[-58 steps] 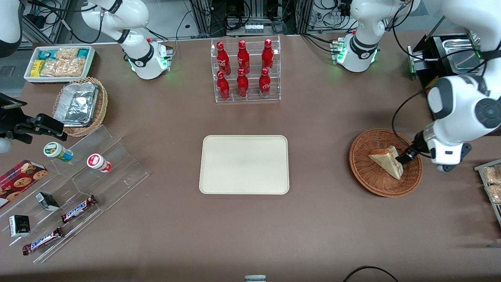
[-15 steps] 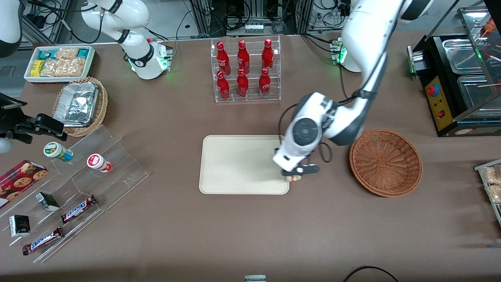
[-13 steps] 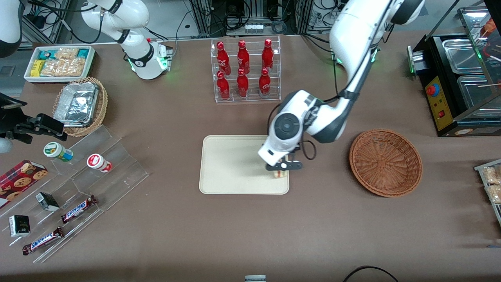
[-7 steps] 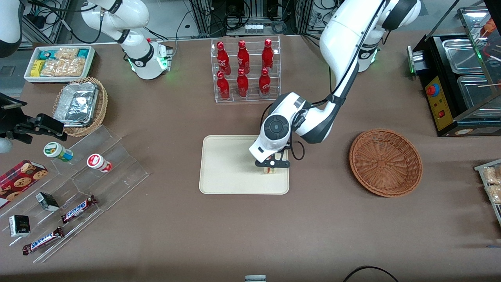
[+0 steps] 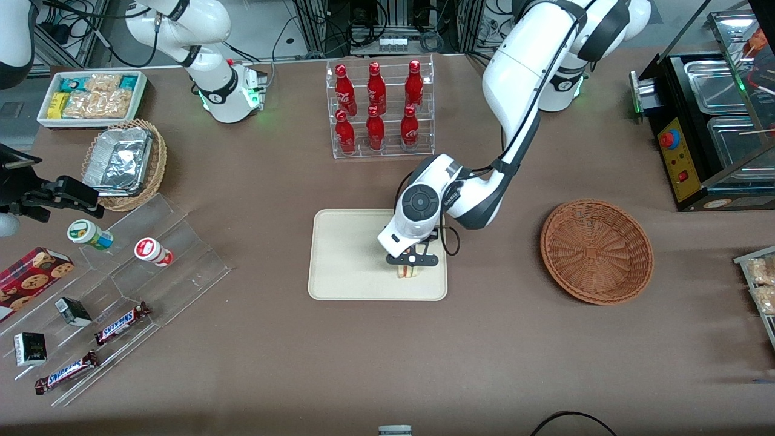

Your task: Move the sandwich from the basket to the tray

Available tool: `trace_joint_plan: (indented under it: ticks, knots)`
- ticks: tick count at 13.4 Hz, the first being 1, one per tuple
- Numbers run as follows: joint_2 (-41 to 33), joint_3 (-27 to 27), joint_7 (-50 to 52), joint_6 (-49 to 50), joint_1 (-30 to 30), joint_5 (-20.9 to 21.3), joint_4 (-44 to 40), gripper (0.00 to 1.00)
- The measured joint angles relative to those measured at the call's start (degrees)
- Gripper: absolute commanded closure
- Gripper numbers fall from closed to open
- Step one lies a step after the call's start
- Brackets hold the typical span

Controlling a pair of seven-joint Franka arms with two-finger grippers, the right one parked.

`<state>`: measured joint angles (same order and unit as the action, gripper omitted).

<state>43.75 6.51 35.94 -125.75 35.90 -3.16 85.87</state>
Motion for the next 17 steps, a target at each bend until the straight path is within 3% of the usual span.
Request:
trace_joint_plan:
  ticks: [2,3,6,10,13,17]
  knots:
    - [0.0,0.0,0.0,-0.01,0.0,0.22,-0.14,0.03]
    - [-0.01,-0.03,0.01,0.06,0.0,0.34,-0.39,0.0]
    - [-1.98,-0.75,0.56,6.3,-0.18,0.52,-2.37,0.0]
    - [-13.6,-5.54,3.6,19.27,-1.89,0.63,-2.87,0.0]
    - [-22.34,-6.84,3.5,27.25,-8.15,0.65,-1.97,0.0]
    - [-29.38,-7.05,1.32,29.0,-16.75,0.74,2.73,0.0]
